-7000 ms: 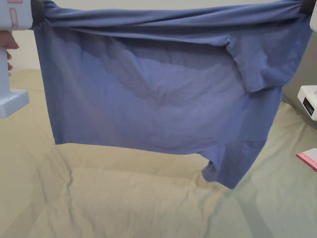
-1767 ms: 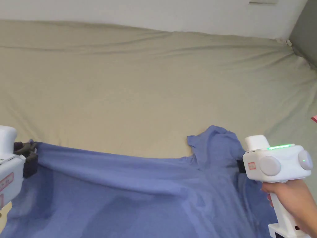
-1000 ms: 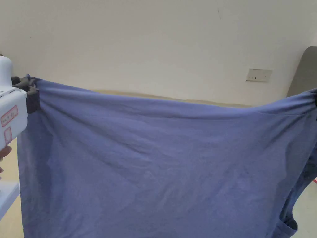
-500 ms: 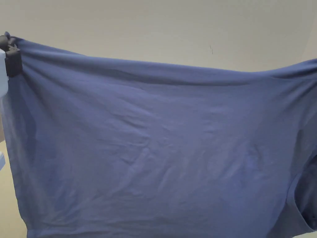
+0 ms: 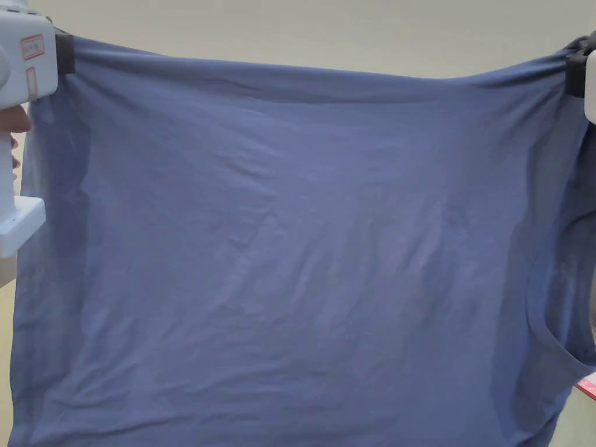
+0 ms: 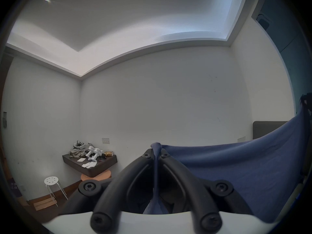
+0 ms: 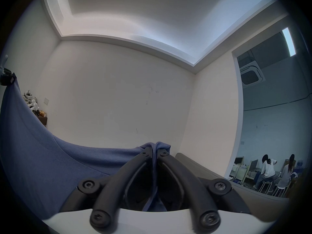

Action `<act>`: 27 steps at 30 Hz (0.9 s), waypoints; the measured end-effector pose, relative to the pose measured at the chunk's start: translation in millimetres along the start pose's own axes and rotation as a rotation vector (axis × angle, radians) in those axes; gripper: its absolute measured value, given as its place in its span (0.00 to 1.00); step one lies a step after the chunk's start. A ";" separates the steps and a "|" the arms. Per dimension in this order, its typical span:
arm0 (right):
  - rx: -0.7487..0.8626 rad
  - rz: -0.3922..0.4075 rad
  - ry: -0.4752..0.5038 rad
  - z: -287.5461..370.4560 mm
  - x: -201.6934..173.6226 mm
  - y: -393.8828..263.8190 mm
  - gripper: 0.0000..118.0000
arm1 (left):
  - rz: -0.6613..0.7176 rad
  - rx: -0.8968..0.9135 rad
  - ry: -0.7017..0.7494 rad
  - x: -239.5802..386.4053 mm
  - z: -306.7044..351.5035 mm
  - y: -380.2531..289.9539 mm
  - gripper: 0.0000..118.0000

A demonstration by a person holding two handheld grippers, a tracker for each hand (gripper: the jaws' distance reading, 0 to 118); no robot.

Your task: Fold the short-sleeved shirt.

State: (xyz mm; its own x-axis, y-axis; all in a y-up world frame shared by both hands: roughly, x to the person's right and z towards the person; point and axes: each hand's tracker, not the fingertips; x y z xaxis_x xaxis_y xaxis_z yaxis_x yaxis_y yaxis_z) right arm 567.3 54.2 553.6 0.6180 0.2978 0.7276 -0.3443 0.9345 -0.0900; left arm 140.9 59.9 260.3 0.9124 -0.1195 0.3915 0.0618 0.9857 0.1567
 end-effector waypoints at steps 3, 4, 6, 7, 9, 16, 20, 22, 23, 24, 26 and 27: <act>-0.013 0.010 -0.005 -27.0 -2.9 1.0 0.06 | 0.008 -0.021 0.006 8.1 -23.6 1.6 0.00; -0.021 0.011 -0.008 -35.6 -3.6 0.6 0.06 | 0.013 -0.029 0.004 10.7 -30.1 1.1 0.00; -0.038 0.007 -0.014 -48.6 -3.8 -2.6 0.06 | 0.011 -0.031 0.002 19.3 -44.2 -2.4 0.00; -0.040 0.005 -0.015 -59.7 -4.5 -5.4 0.06 | 0.003 -0.035 0.007 22.9 -50.7 -4.5 0.00; -0.050 0.003 -0.021 -76.0 -6.0 -11.9 0.06 | 0.002 -0.049 0.003 30.0 -66.3 -8.6 0.00; -0.098 0.069 -0.056 -132.4 -21.2 -49.8 0.06 | 0.007 -0.095 -0.013 55.9 -116.9 -34.3 0.00; -0.120 0.066 -0.055 -156.7 -32.1 -84.1 0.06 | -0.050 -0.121 -0.020 76.0 -144.9 -64.8 0.00; -0.155 0.050 -0.035 -175.1 -39.3 -112.9 0.06 | -0.039 -0.149 -0.031 82.0 -157.9 -84.6 0.00; -0.179 0.046 -0.017 -180.4 -42.9 -126.8 0.06 | -0.036 -0.167 -0.037 85.1 -164.1 -98.3 0.00; -0.198 0.053 -0.008 -183.7 -46.6 -139.6 0.06 | -0.042 -0.188 -0.040 86.8 -169.5 -111.2 0.00; -0.235 0.085 0.026 -183.0 -59.7 -170.9 0.06 | -0.070 -0.225 -0.050 93.0 -178.2 -144.5 0.00; -0.257 0.105 0.034 -183.6 -65.0 -186.3 0.06 | -0.087 -0.251 -0.051 95.6 -180.6 -159.6 0.00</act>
State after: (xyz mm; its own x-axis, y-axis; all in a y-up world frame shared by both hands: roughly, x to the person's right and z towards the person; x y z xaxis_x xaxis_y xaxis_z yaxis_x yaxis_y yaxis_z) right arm 721.0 -103.5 398.2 0.6132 0.3976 0.6826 -0.2193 0.9158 -0.3364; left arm 291.3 -87.4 109.0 0.8780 -0.2042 0.4329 0.2431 0.9694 -0.0358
